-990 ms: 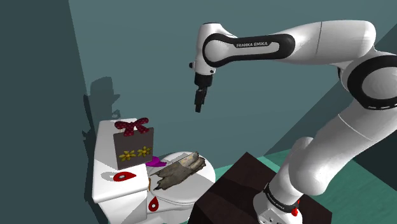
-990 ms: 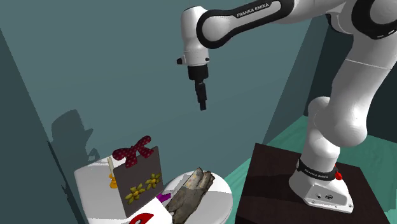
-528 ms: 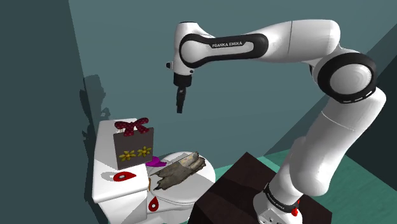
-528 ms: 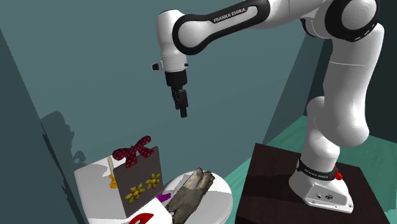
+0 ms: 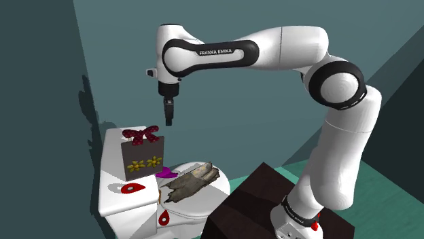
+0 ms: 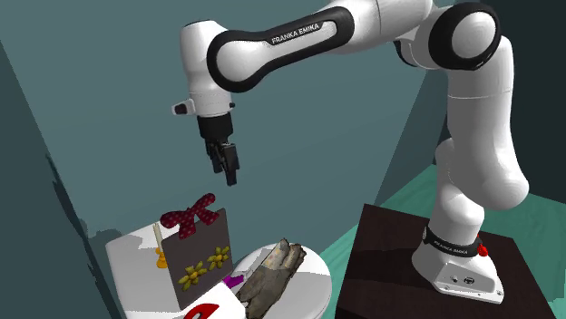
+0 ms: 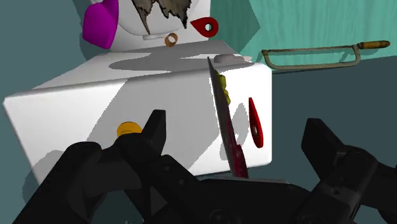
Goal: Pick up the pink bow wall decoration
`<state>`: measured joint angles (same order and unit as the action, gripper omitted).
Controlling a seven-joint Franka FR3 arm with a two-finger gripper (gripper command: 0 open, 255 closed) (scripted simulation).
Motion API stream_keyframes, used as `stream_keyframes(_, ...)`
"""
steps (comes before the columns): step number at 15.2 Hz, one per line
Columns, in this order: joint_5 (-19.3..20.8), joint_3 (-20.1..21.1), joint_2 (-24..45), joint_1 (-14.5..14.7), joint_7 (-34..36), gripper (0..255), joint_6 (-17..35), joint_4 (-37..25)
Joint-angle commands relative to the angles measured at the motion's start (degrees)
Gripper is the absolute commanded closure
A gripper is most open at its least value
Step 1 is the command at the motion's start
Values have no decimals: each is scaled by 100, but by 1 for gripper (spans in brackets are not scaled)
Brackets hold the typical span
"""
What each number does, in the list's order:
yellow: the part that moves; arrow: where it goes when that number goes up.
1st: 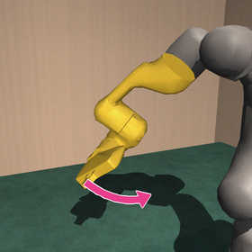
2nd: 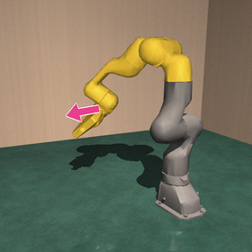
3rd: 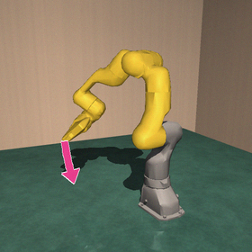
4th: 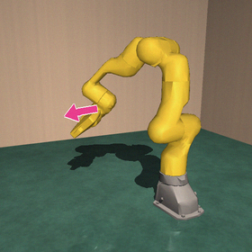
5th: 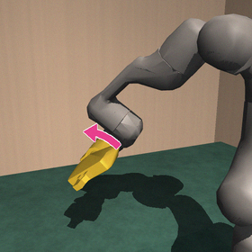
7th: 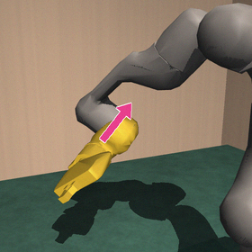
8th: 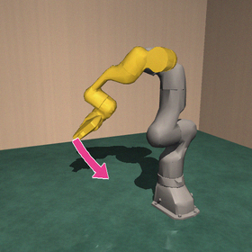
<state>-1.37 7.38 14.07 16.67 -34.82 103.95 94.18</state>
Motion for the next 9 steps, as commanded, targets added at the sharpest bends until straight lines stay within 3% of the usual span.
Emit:
stream_keyframes(1,64,106,420,123,-147,0,-79,-536)
stream_keyframes(6,240,344,1228,444,-532,0,-254,-1598)
stream_keyframes(9,251,351,1279,459,-557,0,-117,-1515)
